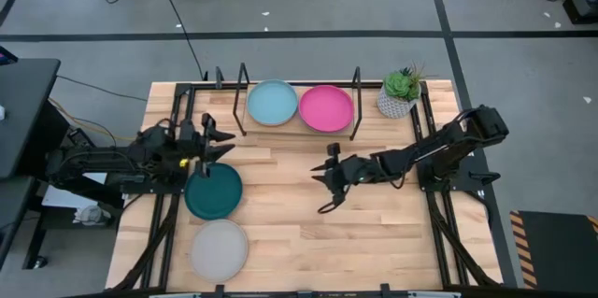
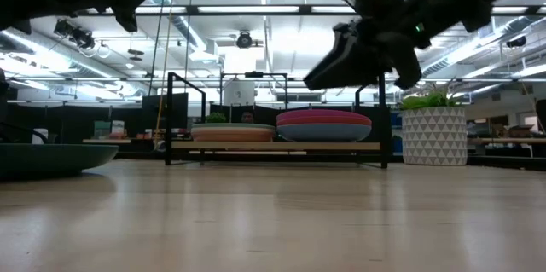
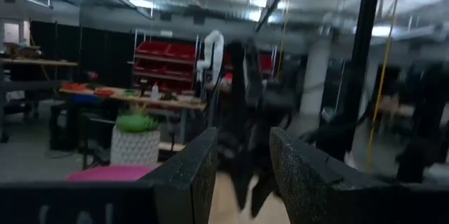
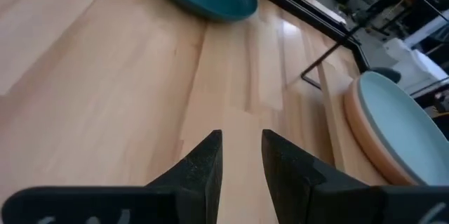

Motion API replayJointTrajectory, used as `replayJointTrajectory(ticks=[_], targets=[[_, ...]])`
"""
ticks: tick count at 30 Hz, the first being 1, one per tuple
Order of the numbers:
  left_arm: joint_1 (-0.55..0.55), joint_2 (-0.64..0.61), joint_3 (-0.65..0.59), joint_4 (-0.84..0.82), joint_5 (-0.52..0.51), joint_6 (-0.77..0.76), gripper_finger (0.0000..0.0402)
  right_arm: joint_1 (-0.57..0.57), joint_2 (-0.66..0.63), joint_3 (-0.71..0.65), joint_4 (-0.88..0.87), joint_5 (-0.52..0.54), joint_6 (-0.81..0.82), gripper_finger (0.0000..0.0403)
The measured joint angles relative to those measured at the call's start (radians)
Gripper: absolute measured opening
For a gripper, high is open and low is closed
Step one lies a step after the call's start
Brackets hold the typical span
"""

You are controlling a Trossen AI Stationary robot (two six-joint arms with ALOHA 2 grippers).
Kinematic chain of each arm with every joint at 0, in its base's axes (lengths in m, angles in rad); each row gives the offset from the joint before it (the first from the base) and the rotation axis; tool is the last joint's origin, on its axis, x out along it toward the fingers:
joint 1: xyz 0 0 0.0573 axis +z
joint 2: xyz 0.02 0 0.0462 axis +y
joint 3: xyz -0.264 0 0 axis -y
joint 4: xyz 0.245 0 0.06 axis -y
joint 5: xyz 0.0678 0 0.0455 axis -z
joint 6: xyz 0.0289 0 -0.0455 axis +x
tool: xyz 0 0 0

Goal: Place and stack plates onto a shelf
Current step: Stack the dark green plate on top of the pink plate on the shelf

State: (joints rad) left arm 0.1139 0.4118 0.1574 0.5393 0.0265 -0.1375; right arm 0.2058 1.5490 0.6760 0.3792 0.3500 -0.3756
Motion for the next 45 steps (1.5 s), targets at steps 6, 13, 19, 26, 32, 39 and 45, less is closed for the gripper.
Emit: replayJointTrajectory(ticks=[6,13,19,26,32,39,45], targets=[[0.001,0.0,0.0,0.002,-0.002,-0.119,0.0141,0.01,0.0,-0.124,0.189,-0.012,-0.007,0.0107],[-0.008,0.018,0.007,-0.005,-0.07,-0.243,0.0141,0.049,0.001,-0.196,0.219,-0.023,0.017,0.0107],[-0.092,0.152,0.187,-0.286,-0.026,-0.251,0.0141,0.065,0.001,-0.249,0.284,0.01,0.017,0.0107],[-0.226,0.385,0.458,-0.861,-0.059,-0.476,0.0141,0.065,0.001,-0.283,0.308,0.026,0.025,0.0107],[-0.352,0.588,0.568,-1.081,-0.138,-0.761,0.0141,0.066,0.001,-0.308,0.343,0.026,0.024,0.0107],[-0.403,0.843,0.675,-1.272,-0.157,-1.063,0.0141,0.066,0.001,-0.31,0.362,0.022,0.015,0.0107],[-0.409,1.062,0.86,-1.518,-0.156,-1.113,0.0141,0.065,0.001,-0.31,0.384,0.004,0.007,0.0107]])
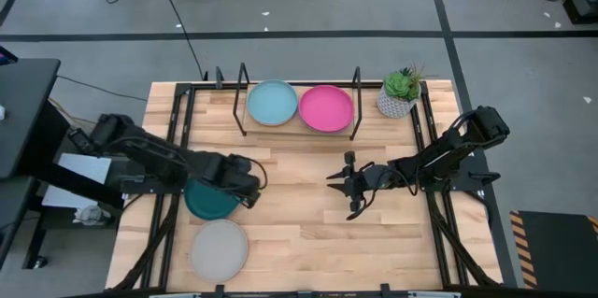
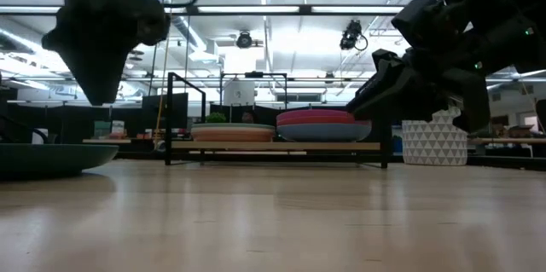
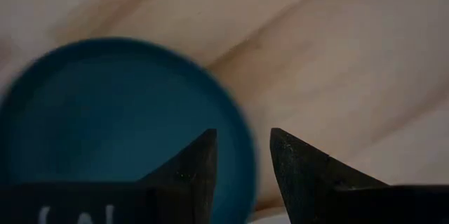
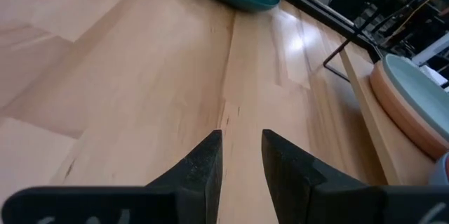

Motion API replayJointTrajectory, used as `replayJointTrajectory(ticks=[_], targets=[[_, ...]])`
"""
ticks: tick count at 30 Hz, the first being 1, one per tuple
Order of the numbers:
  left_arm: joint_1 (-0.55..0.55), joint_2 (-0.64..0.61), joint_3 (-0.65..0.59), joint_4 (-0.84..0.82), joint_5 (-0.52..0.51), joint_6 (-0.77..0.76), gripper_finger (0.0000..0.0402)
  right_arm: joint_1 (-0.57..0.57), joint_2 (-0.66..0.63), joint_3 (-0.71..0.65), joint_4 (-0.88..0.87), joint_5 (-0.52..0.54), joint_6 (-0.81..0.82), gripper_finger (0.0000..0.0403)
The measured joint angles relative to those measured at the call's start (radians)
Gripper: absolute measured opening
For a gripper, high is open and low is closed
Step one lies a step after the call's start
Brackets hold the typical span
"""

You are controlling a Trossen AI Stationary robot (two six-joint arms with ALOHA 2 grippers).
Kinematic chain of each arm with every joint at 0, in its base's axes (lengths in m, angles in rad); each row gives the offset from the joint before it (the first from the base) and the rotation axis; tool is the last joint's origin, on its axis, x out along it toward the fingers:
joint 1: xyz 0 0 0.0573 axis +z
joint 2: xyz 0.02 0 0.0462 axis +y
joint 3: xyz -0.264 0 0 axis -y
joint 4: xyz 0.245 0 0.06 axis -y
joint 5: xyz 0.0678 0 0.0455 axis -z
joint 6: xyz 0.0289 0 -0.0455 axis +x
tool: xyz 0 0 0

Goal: Place and stack plates onto a shelf
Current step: Stack the dark green plate on top of the pink plate on the shelf

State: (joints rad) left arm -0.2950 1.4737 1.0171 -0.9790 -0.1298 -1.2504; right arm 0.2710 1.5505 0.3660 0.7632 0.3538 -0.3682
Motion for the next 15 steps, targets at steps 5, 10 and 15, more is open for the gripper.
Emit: replayJointTrajectory(ticks=[5,10,15], targets=[[0.017,0.13,0.098,-0.062,0.018,-0.023,0.0141,0.0,0.0,0.0,0.006,-0.015,0.0,0.0107],[0.039,0.225,0.118,-0.068,0.085,-0.024,0.0141,0.0,0.0,0.0,0.001,-0.016,0.001,0.0107],[0.051,0.288,0.118,-0.07,0.122,-0.021,0.0141,0.0,0.0,0.0,0.0,-0.036,0.001,0.0107]])
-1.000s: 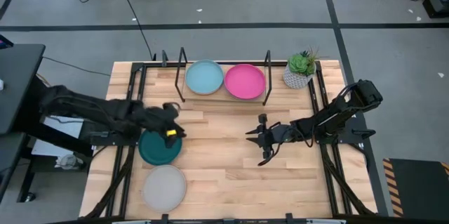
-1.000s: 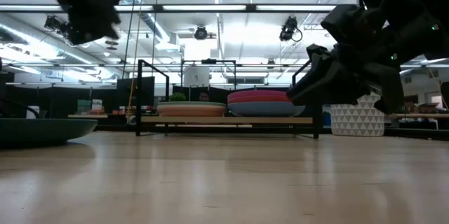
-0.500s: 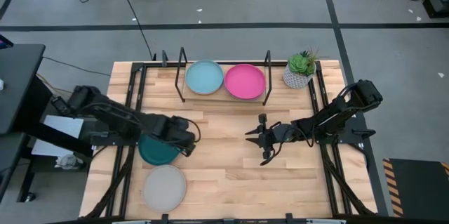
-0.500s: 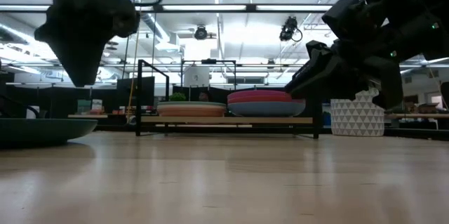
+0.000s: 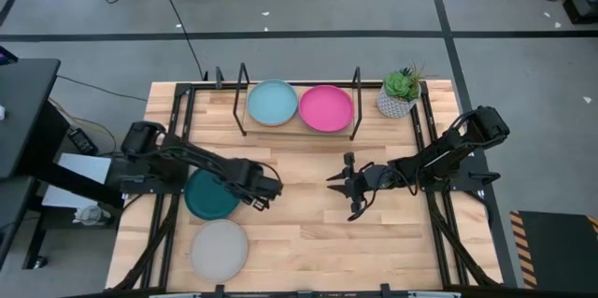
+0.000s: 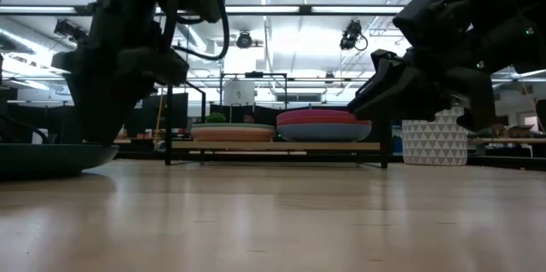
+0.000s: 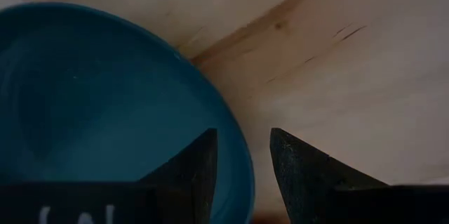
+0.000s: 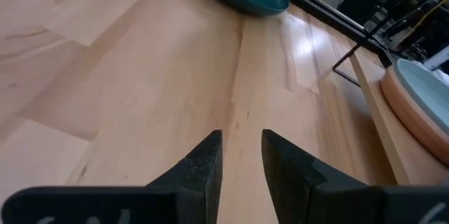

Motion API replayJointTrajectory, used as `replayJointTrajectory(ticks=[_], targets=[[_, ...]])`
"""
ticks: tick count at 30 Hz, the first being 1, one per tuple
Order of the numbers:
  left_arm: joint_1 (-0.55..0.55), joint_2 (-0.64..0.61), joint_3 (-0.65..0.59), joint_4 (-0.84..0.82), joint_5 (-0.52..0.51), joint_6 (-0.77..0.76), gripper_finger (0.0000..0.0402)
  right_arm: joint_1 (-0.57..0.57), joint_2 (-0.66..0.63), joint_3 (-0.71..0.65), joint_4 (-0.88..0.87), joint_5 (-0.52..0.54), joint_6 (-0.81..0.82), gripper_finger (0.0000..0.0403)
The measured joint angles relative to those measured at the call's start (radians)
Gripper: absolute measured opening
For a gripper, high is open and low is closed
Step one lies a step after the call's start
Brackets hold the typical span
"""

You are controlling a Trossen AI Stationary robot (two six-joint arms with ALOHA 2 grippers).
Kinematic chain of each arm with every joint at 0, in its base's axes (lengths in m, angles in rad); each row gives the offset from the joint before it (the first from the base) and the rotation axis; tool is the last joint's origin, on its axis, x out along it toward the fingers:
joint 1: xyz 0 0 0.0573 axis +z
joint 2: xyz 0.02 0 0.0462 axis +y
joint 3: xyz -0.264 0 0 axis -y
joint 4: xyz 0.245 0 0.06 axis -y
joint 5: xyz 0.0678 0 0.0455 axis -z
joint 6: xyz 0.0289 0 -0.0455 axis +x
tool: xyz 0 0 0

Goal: Place and stack plates onto a shelf
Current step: Stack the dark green plate on top of the pink plate on the shelf

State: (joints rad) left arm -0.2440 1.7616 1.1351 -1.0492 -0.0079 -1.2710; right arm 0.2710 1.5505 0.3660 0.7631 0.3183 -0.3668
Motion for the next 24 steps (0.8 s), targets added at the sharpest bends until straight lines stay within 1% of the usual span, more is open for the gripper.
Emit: replayJointTrajectory(ticks=[8,10,13,18,20,24], targets=[[-0.001,0.033,-0.001,-0.008,0.006,0.027,0.0141,0.0,0.0,0.0,0.006,-0.013,0.0,0.0107],[-0.001,0.034,-0.001,-0.009,0.004,0.037,0.0134,0.0,0.0,0.0,0.006,-0.022,0.0,0.0107],[-0.001,0.033,-0.008,-0.002,0.004,0.042,0.0101,0.0,0.0,0.0,0.006,-0.029,0.0,0.0107],[-0.001,0.033,-0.031,0.04,0.014,0.025,0.0021,0.0,0.0,0.0,0.006,-0.032,0.0,0.0107],[-0.001,0.032,-0.029,0.04,0.024,0.053,0.0012,0.0,0.0,0.0,0.007,-0.032,0.0,0.0107],[0.001,0.032,0.027,-0.001,0.106,0.149,0.001,0.0,0.0,0.0,0.007,-0.032,0.001,0.0107]])
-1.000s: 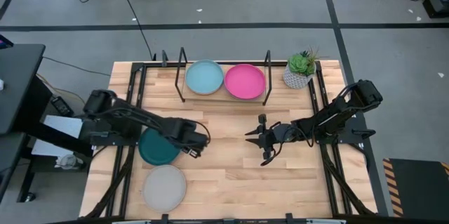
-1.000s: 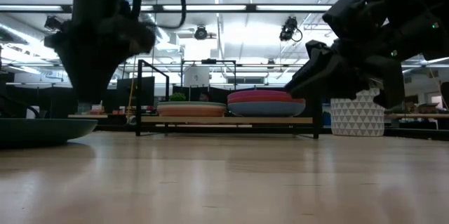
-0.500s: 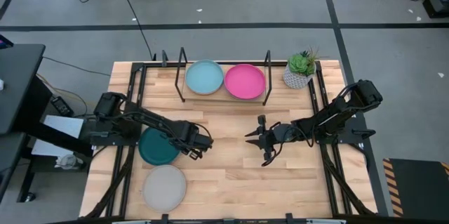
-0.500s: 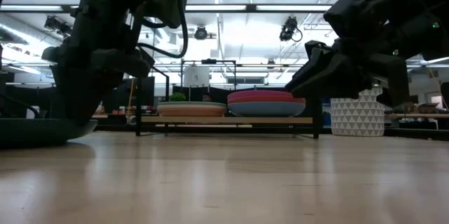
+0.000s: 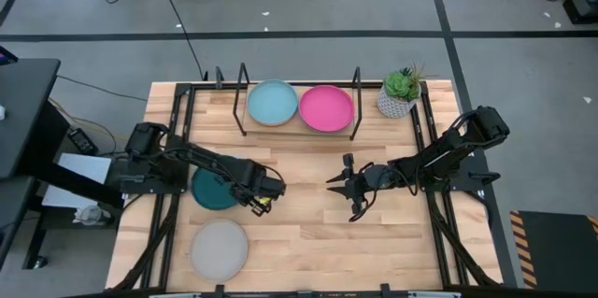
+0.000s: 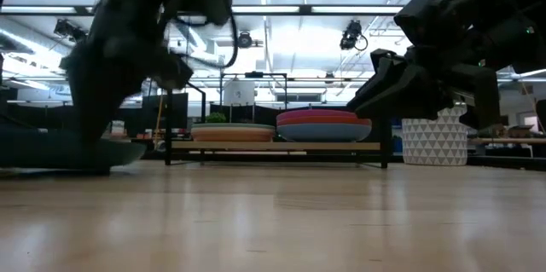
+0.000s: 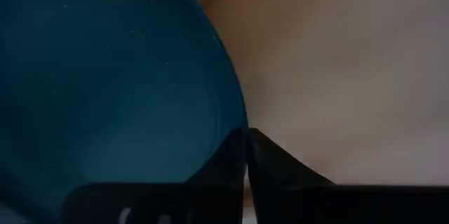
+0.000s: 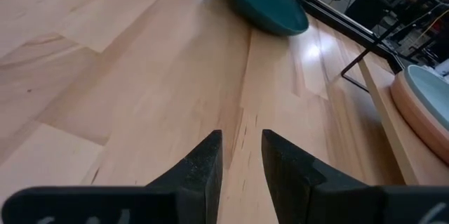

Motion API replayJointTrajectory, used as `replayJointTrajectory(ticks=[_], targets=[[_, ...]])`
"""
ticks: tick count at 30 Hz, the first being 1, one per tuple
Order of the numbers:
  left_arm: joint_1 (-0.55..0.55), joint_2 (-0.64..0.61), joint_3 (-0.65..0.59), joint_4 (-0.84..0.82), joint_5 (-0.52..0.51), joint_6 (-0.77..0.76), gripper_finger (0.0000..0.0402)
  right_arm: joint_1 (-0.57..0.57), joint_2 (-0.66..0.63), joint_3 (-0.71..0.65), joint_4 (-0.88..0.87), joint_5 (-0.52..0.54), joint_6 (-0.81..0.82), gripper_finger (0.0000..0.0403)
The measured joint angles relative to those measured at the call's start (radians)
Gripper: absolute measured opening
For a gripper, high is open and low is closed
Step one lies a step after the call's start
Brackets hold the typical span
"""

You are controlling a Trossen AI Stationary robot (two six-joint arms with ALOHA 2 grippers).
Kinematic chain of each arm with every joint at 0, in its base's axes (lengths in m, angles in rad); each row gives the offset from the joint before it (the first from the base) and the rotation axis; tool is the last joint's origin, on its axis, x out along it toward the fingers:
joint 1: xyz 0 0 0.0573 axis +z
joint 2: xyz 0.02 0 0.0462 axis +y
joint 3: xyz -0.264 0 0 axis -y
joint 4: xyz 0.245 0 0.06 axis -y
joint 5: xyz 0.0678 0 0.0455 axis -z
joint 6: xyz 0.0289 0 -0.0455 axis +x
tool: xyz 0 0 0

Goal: Place and stack plates onto a shelf
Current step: Stack the dark green plate on top of the pink plate on the shelf

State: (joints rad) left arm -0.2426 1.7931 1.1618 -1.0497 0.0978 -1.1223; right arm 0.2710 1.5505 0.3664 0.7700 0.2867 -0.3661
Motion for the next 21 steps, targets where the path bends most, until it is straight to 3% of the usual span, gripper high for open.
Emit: replayJointTrajectory(ticks=[5,13,21], targets=[[0.004,0.0,0.17,-0.09,0.018,0.223,0.0008,0.008,0.0,0.0,-0.005,0.0,0.023,0.0107],[0.086,-0.001,0.481,-0.086,-0.172,0.608,0.0008,0.035,0.0,0.0,0.0,0.0,0.057,0.0107],[0.28,0.002,0.553,0.092,-0.208,1.103,0.0008,0.058,0.0,0.0,0.0,0.0,0.08,0.0107]])
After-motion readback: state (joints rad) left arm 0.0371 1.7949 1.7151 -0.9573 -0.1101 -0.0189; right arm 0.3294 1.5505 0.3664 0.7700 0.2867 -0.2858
